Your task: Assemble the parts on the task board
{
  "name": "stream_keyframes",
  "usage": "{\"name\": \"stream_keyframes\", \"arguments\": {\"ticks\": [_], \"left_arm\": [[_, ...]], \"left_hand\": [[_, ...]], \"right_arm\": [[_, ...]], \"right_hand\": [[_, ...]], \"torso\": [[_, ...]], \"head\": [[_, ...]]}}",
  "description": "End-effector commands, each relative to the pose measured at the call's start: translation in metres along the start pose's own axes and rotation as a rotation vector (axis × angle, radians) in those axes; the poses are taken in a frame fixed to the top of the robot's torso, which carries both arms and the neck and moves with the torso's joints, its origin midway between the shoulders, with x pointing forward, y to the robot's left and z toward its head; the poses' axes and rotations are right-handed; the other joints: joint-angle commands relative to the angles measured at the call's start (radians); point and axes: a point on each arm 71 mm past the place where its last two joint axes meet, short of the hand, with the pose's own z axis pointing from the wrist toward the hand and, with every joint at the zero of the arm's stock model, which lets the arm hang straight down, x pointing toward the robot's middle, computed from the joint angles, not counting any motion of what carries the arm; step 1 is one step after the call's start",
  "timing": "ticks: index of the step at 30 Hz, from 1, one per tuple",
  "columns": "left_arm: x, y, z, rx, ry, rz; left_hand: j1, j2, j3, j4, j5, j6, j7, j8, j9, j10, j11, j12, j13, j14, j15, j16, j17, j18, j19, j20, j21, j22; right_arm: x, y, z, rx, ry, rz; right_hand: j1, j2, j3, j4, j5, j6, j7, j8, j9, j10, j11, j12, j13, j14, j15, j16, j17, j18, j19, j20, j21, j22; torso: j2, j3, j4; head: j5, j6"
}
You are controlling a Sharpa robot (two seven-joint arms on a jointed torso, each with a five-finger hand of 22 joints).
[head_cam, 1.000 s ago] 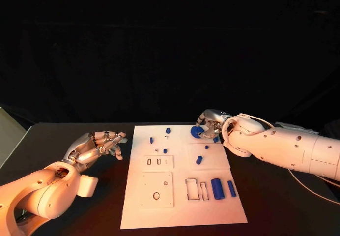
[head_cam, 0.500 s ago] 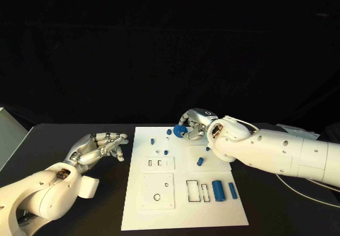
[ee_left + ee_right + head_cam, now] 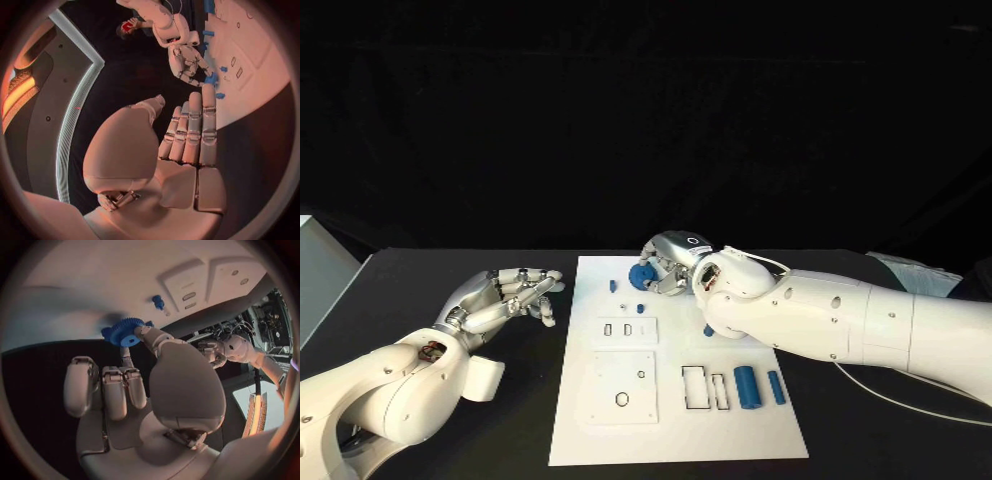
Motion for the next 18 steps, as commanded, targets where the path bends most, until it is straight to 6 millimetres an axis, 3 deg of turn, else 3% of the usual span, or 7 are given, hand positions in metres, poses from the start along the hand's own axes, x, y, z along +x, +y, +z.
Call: {"name": "stream_keyframes", "arguments": {"ticks": [1, 18], "left_arm": [[0.0029, -0.0011, 0.0002, 0.007, 0.022, -0.004], [0.003, -0.0011, 0.0, 0.005, 0.025, -0.005]], "left_hand": [[-0.01, 0.002, 0.004, -0.002, 0.003, -0.009, 0.0, 0.0, 0.002, -0.01, 0.001, -0.005, -0.001, -0.008, -0.003, 0.003, 0.002, 0.003, -0.006, -0.002, 0.004, 0.001], [-0.01, 0.002, 0.004, -0.002, 0.003, -0.009, 0.0, 0.0, 0.002, -0.01, 0.001, -0.005, -0.001, -0.008, -0.003, 0.003, 0.002, 0.003, -0.006, -0.002, 0.004, 0.001]], "right_arm": [[0.0047, 0.0011, 0.001, -0.007, 0.021, -0.032], [0.0123, 0.0051, 0.0044, -0.013, 0.045, -0.05]], "right_hand": [[-0.005, 0.001, 0.007, 0.001, -0.005, 0.007, -0.008, 0.004, 0.004, 0.102, -0.006, 0.003, 0.263, 0.101, -0.009, 0.004, 0.25, -0.019, 0.047, -0.001, 0.004, -0.001], [-0.006, -0.002, 0.009, -0.001, -0.013, 0.005, -0.007, 0.002, 0.004, 0.102, -0.005, 0.003, 0.263, 0.101, -0.008, 0.004, 0.251, -0.02, 0.047, -0.001, 0.005, 0.001]], "torso": [[0.001, 0.0013, -0.0008], [0.0, 0.0024, -0.0022]], "head": [[0.003, -0.003], [0.008, -0.009]]}}
